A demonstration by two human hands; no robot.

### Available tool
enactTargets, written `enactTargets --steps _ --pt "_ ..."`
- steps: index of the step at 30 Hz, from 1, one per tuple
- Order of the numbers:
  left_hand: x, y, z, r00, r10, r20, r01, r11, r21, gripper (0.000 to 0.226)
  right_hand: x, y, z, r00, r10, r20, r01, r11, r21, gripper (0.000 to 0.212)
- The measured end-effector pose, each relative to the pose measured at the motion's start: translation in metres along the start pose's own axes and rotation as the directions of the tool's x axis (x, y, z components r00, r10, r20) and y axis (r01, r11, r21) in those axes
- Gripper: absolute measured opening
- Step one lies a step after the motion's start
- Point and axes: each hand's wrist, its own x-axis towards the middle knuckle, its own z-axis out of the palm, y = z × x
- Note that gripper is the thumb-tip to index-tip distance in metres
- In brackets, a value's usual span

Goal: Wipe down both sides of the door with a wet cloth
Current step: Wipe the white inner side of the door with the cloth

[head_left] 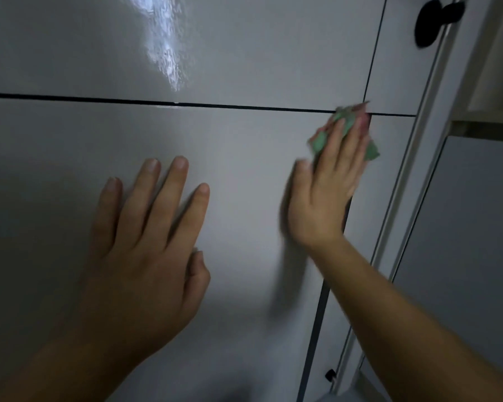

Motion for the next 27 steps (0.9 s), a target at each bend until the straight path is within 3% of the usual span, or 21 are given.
enactTargets --steps 3,5,6,9,11,12,15,17,20,22,24,27 --pt "0.0 0.002 -0.001 1.0 -0.013 -0.006 0.013 1.0 -0.003 0.071 -0.071 -0.016 0.004 0.925 -0.317 0.208 0.322 0.947 0.013 0.068" --pt "0.0 0.005 0.0 1.0 -0.019 -0.006 0.019 1.0 -0.012 0.071 -0.08 -0.009 0.0 0.867 -0.416 0.274 0.43 0.903 0.009 0.064" --pt "0.001 0.007 0.0 1.0 -0.018 -0.009 0.018 1.0 -0.019 0.071 -0.066 -0.004 -0.001 0.871 -0.416 0.26 0.43 0.903 0.005 0.064" --pt "0.011 0.017 0.004 1.0 0.008 0.003 -0.008 0.999 -0.039 0.073 0.003 0.012 -0.006 0.976 -0.197 0.094 0.201 0.979 -0.034 0.065" --pt "0.023 0.027 0.007 0.999 0.025 0.031 -0.024 0.998 -0.057 0.075 0.024 0.011 -0.005 1.0 -0.013 0.018 0.013 1.0 0.006 0.066" --pt "0.029 0.033 0.008 0.998 0.033 0.044 -0.03 0.998 -0.063 0.076 0.017 0.009 -0.004 1.0 -0.007 0.024 0.006 1.0 0.007 0.067" --pt "0.039 0.041 0.012 0.997 0.055 0.062 -0.052 0.997 -0.06 0.076 -0.029 0.015 -0.003 0.939 -0.294 0.178 0.298 0.955 0.001 0.067" --pt "0.039 0.04 0.015 0.996 0.074 0.054 -0.072 0.996 -0.048 0.076 -0.021 0.037 -0.011 0.911 -0.347 0.223 0.36 0.933 -0.019 0.065" --pt "0.037 0.037 0.02 0.995 0.091 0.029 -0.09 0.995 -0.041 0.075 0.04 0.063 -0.019 0.996 -0.017 0.085 0.018 1.0 -0.008 0.068" --pt "0.038 0.038 0.022 0.995 0.095 0.015 -0.094 0.995 -0.037 0.074 0.063 0.073 -0.02 0.986 0.166 0.027 -0.168 0.984 0.061 0.072" --pt "0.038 0.04 0.026 0.995 0.096 0.009 -0.096 0.994 -0.054 0.074 0.048 0.073 -0.017 0.981 0.189 0.034 -0.192 0.978 0.088 0.071" --pt "0.036 0.041 0.033 0.997 0.074 -0.003 -0.074 0.99 -0.12 0.073 -0.007 0.076 -0.015 0.986 0.113 0.122 -0.123 0.989 0.077 0.069"
